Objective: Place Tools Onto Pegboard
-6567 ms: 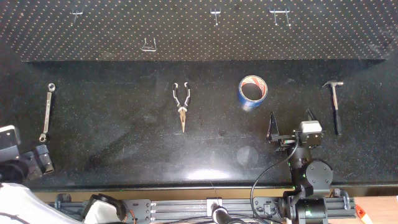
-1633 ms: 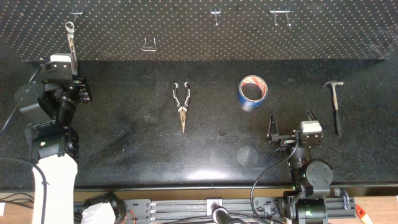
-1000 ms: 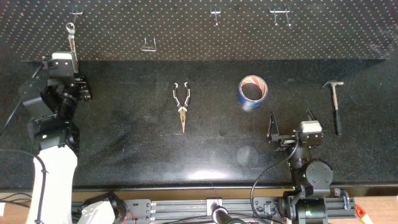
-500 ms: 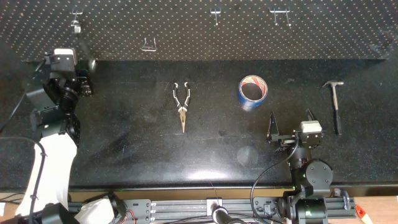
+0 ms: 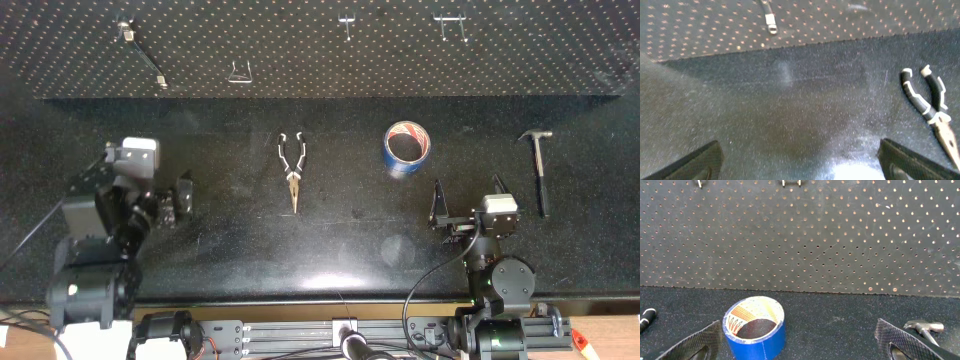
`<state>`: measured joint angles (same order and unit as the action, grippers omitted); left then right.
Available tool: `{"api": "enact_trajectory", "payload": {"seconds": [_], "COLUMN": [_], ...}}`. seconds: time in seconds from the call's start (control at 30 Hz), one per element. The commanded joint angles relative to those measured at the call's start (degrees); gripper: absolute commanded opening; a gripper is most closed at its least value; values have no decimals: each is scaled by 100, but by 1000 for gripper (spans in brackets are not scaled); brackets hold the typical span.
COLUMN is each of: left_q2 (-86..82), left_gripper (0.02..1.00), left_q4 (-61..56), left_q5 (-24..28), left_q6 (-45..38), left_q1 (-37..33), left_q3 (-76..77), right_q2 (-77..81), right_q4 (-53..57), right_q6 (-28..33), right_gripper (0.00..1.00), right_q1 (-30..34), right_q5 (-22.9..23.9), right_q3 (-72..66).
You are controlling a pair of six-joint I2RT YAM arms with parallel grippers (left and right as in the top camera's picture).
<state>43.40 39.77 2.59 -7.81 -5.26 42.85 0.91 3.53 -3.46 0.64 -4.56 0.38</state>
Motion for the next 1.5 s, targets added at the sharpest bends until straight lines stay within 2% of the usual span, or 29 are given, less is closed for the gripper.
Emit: {"api": "enact_trajectory", "payload": {"seconds": [0.03, 0.13, 0.2, 0.27, 0.37, 0.43, 0.47, 0.5, 0.53, 0.6, 0.7, 0.73, 0.8, 0.9, 1.07, 1.13, 1.17, 1.5], "left_q2": [-522, -682, -688, -664, -367, 146, 511, 901, 1176, 1727, 2430, 2756, 3287, 3759, 4234, 4376, 4398, 4951], "left_gripper": [996, 996, 996, 996, 996, 996, 996, 996, 996, 996, 996, 996, 996, 996, 996, 996, 996, 996], "left_q4": [739, 916, 1040, 1010, 793, 433, 138, -289, -584, -1008, -1635, -1801, -1836, -1803, -1167, -1563, -1392, -1244], "left_q5": [-173, 490, 387, 621, 673, 671, 645, 385, -87, -640, -748, -938, -1189, -1078, -1381, -1405, -1325, -1421], "left_q6": [313, 313, 291, 299, 315, 787, 1058, 1462, 2022, 2594, 2706, 2710, 3294, 3950, 5630, 5635, 5226, 4778], "left_q1": [9, 9, 9, 9, 9, 66, 339, 887, 1344, 2343, 3390, 3746, 4124, 4207, 4197, 4199, 4194, 3781], "left_q3": [857, 1147, 1147, 1147, 1143, 1143, 1143, 1143, 1143, 1143, 1143, 1143, 1143, 1143, 1143, 1143, 1143, 1143], "right_q2": [-31, -31, -31, -31, -31, -31, -31, -31, -31, -31, -31, -31, -31, -31, -31, -31, -31, -31], "right_q4": [31, 31, 31, 31, 31, 31, 31, 31, 31, 31, 31, 31, 31, 31, 31, 31, 31, 31], "right_q6": [98, 98, 98, 98, 98, 98, 98, 98, 98, 98, 98, 98, 98, 98, 98, 98, 98, 98], "right_gripper": [996, 996, 996, 996, 996, 993, 996, 996, 996, 996, 996, 996, 996, 996, 996, 996, 996, 996], "right_q1": [26, 26, 26, 26, 26, 26, 26, 26, 26, 26, 26, 26, 26, 26, 26, 26, 26, 26], "right_q5": [9, 9, 9, 9, 9, 11, 9, 9, 9, 9, 9, 9, 9, 9, 9, 9, 9, 9], "right_q3": [-15, -15, -15, -15, -15, -15, -15, -15, -15, -15, -15, -15, -15, -15, -15, -15, -15, -15]}}
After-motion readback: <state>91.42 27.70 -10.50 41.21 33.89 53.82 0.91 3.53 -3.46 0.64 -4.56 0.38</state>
